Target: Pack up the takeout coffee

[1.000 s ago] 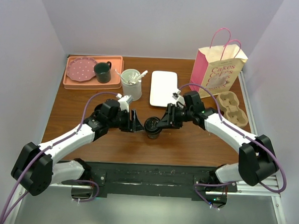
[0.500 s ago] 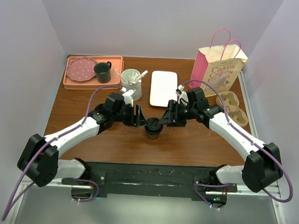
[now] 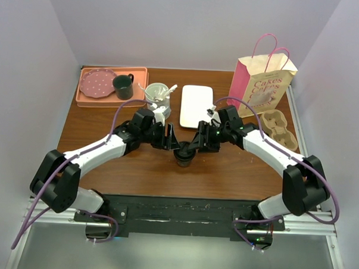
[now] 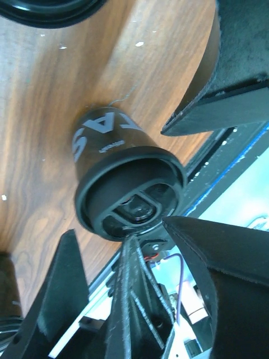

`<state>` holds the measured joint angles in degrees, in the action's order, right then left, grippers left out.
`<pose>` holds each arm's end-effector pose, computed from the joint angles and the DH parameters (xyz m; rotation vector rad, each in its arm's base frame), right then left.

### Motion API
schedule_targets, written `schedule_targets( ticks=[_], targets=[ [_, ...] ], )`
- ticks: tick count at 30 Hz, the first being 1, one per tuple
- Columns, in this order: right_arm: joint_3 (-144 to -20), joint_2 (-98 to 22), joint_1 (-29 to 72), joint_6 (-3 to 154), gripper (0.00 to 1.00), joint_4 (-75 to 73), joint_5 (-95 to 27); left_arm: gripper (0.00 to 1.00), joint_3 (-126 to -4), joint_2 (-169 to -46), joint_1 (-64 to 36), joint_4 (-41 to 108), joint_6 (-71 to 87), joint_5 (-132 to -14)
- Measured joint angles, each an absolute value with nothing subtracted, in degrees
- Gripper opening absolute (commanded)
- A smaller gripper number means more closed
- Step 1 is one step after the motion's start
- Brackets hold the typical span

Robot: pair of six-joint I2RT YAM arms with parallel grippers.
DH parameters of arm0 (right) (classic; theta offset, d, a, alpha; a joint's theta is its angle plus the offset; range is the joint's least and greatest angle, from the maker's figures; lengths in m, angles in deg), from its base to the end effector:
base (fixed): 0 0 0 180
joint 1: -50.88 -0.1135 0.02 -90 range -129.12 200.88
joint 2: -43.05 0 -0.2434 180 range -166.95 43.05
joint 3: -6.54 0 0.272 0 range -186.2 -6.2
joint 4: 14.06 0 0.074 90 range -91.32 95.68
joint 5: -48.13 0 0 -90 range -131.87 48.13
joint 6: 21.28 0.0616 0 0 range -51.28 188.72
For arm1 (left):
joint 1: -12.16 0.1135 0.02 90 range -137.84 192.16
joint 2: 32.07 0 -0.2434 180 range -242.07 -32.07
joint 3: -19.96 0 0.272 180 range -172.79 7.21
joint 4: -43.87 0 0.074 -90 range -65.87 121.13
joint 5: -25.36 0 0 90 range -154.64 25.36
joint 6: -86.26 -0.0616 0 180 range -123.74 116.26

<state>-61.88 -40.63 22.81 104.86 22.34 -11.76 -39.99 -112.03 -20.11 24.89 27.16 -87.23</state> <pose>0.2807 0.1847 0.1840 -0.0604 2.6487 1.0884 0.2705 -0.1988 0.1778 0.2562 2.3858 -1.0033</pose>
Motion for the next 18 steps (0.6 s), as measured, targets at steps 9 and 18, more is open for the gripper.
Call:
schedule_targets(
  ticks=[9,18],
  targets=[
    [-60.2,-42.9,22.8,104.7,0.44,18.3,-10.6,0.64,-36.2,-112.0,-21.2,28.6,28.2,-88.2],
    [-59.6,-42.9,22.9,104.5,0.38,16.3,-9.8,0.65,-35.9,-112.0,-21.4,30.3,28.6,-88.5]
  ],
)
